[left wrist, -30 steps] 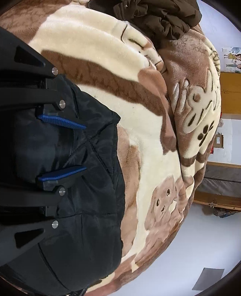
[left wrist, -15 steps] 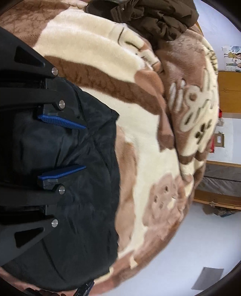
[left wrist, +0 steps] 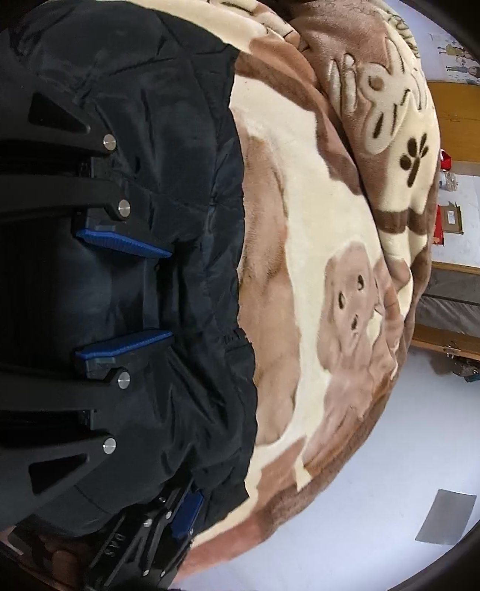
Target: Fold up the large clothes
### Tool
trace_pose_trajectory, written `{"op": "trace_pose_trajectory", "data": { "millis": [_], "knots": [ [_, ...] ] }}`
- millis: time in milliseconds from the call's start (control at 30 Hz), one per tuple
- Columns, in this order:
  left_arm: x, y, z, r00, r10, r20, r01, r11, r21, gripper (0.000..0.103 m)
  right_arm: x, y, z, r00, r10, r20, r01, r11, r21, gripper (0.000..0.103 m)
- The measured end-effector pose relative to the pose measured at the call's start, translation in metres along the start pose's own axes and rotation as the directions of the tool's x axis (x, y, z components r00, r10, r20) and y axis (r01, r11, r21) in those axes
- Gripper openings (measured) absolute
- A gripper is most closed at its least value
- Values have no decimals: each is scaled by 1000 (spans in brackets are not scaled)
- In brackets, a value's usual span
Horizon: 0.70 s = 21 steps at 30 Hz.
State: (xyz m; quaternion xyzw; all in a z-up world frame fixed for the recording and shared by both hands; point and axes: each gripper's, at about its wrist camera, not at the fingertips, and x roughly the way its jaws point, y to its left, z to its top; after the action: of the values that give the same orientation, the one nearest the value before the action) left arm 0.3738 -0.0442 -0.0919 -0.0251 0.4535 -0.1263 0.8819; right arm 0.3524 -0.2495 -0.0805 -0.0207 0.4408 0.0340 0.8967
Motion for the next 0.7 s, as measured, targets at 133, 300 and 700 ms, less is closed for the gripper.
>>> {"op": "trace_pose_trajectory", "data": {
  "millis": [133,300,700],
  "knots": [
    [8,4,2,1000,-1,-11,1,1000,-2,43,13,-3,-1,1000,10,-8,-9,1000,18,52],
    [15,1,0,1000,10,-9,-10,1000,-1,43,17,-4,-2,1000,9,-10,-9,1000,16,52],
    [22,4,-3,1000,-6,4,6,1000,-17,43,24,-4,-5,1000,9,15,-10,1000,18,52]
  ]
}}
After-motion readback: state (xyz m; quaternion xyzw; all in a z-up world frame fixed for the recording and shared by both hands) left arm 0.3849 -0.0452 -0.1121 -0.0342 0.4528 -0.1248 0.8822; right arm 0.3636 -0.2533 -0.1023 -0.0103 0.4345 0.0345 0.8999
